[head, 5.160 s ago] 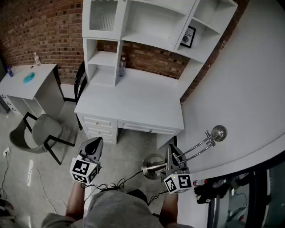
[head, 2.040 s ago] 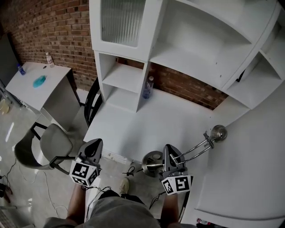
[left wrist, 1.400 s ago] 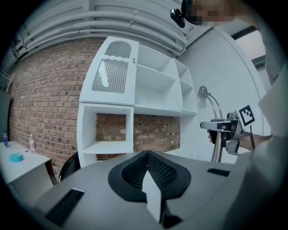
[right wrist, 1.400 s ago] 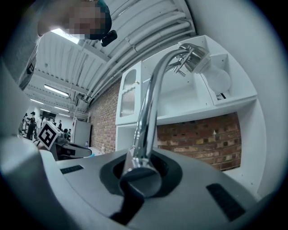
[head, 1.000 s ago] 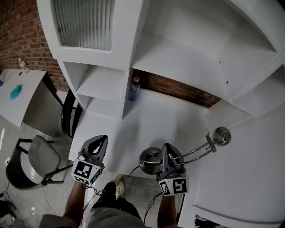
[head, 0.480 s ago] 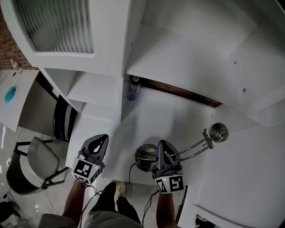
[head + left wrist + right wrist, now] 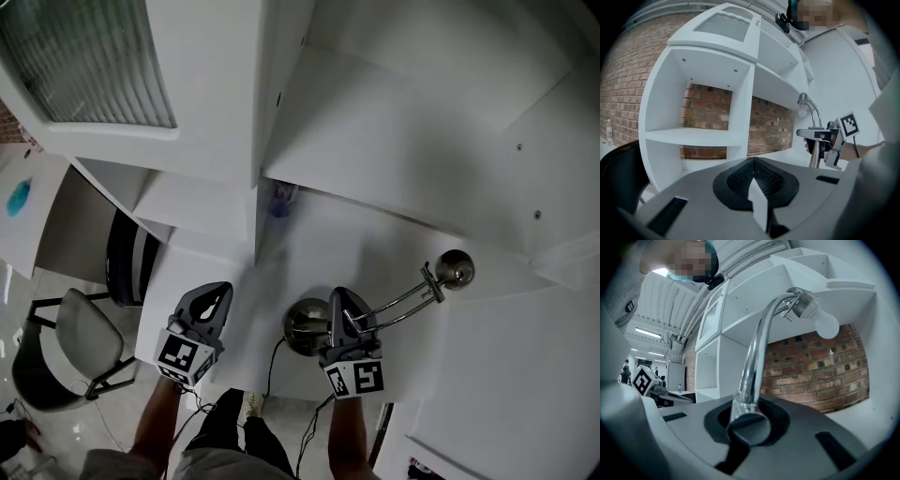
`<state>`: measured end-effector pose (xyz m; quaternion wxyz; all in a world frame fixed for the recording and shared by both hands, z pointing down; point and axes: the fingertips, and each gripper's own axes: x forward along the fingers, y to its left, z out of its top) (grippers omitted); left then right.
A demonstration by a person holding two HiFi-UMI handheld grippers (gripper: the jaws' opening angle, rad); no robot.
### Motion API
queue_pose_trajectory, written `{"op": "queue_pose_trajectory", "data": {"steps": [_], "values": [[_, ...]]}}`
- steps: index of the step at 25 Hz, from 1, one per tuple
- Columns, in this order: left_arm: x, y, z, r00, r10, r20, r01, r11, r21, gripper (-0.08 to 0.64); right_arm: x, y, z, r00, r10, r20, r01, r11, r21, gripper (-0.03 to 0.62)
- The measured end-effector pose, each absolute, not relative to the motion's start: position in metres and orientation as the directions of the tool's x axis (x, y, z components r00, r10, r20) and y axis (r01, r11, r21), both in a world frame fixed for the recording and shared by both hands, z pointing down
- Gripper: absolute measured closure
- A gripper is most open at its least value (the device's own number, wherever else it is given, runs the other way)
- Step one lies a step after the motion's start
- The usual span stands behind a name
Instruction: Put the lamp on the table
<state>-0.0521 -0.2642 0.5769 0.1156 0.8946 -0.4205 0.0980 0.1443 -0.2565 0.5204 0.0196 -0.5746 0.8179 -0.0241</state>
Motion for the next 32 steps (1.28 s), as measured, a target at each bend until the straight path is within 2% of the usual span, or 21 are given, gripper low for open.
{"op": "queue_pose_trajectory", "data": {"steps": [19,32], "values": [[-0.057,-0.279,0.611,0.587,-0.739,0.331,-0.805,-0.576,0.142,0.558,0.140,-0.325,0.564,-0.350,-0.937,0.005,-0.934,0.349,-0.078,0.573],[-0.058,-0.278,0.629,0.584,-0.725,0.366,-0.807,-0.569,0.159,0.558,0.138,-0.335,0.580,-0.348,-0.937,0.025,-0.935,0.346,-0.075,0.572]]}}
